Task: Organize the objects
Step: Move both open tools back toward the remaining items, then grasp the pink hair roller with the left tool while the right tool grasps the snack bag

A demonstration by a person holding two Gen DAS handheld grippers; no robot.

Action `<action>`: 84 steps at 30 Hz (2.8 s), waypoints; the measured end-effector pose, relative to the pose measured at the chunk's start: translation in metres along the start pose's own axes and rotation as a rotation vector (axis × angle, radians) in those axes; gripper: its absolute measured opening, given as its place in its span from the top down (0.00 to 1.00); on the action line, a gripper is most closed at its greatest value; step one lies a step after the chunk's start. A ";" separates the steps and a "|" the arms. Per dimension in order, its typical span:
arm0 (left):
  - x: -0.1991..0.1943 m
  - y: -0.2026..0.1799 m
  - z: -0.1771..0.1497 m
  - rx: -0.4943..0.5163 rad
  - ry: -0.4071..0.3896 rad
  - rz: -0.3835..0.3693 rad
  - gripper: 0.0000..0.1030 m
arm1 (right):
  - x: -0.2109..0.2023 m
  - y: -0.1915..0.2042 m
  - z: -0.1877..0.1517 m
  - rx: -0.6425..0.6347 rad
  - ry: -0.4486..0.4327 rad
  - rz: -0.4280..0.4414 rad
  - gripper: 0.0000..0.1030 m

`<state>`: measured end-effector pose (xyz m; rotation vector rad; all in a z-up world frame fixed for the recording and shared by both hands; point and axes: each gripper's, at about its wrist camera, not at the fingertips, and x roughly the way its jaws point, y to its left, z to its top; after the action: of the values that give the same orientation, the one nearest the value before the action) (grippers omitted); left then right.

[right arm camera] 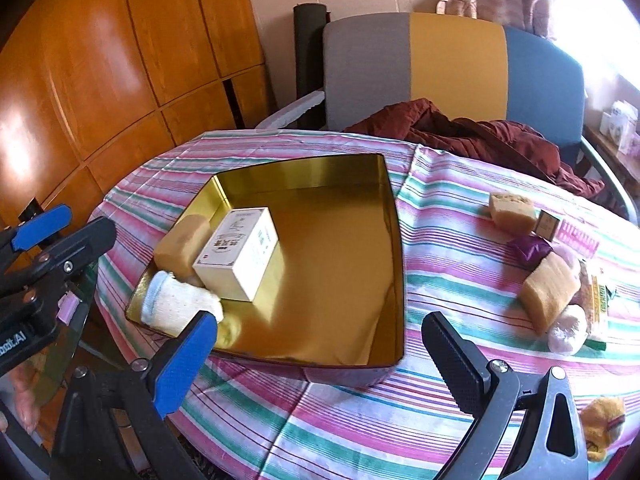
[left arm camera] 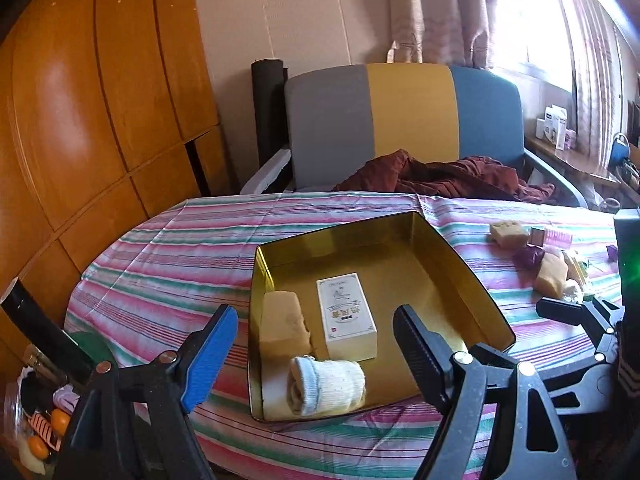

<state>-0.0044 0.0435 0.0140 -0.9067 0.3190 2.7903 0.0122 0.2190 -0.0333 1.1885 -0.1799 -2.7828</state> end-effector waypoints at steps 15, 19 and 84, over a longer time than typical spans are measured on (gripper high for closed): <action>0.003 -0.035 0.006 0.092 0.015 -0.069 0.21 | -0.009 -0.066 -0.005 0.122 -0.001 -0.080 0.00; 0.009 -0.050 0.006 0.118 0.037 -0.123 0.26 | -0.015 -0.104 -0.010 0.196 0.020 -0.129 0.00; 0.174 -0.382 0.093 0.480 0.302 -0.676 0.76 | -0.063 -0.353 -0.022 0.693 0.038 -0.256 0.00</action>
<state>-0.1009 0.4538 -0.0714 -1.0563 0.5679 1.8562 0.0514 0.5753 -0.0572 1.4699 -1.1378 -3.0059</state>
